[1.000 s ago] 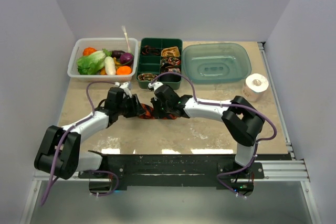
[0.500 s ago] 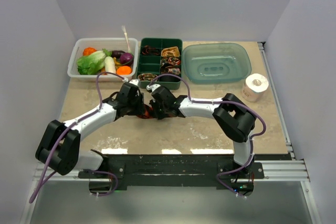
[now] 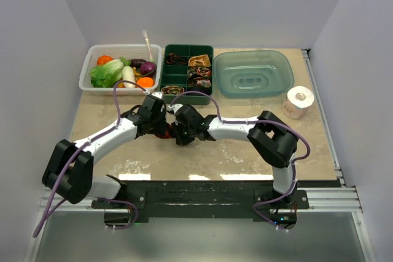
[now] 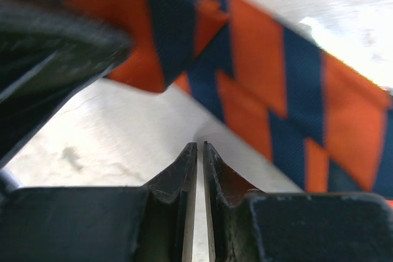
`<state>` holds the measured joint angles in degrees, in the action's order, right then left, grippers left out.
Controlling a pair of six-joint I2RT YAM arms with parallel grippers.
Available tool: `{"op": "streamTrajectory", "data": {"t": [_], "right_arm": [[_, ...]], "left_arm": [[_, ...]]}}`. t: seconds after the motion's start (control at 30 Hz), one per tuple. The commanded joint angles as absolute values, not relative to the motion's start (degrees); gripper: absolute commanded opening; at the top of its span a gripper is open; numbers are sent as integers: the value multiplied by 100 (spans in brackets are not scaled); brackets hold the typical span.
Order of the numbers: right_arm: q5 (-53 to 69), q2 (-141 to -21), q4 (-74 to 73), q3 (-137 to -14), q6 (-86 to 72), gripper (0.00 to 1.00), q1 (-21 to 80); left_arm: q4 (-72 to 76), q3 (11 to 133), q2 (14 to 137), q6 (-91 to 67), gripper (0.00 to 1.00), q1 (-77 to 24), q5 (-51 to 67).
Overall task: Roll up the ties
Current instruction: Roll the tie at the center of the board.
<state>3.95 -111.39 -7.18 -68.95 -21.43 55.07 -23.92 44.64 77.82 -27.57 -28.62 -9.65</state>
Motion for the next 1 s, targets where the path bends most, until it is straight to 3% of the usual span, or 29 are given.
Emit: {"op": "streamTrajectory", "data": {"t": [0.0, 0.13, 0.3, 0.6, 0.97], "right_arm": [[957, -10917, -405, -6742, -2136, 13, 5599], [889, -10575, -360, -6636, -2162, 13, 5599], [-113, -10310, -633, -6820, -2162, 14, 5493], [-808, -11179, -1195, -7444, -2083, 14, 5344], [-205, -11233, -1134, -7059, -2057, 13, 5352]], "left_arm": [[-2601, 4790, 7892, -2584, 49, -2935, -1388], [-2689, 4886, 7937, -2549, 49, -2988, -1450], [-2725, 4931, 7919, -2514, 48, -3041, -1485], [-2628, 4878, 7919, -2522, 48, -3076, -1415], [-2830, 5071, 7866, -2452, 48, -3102, -1670]]}}
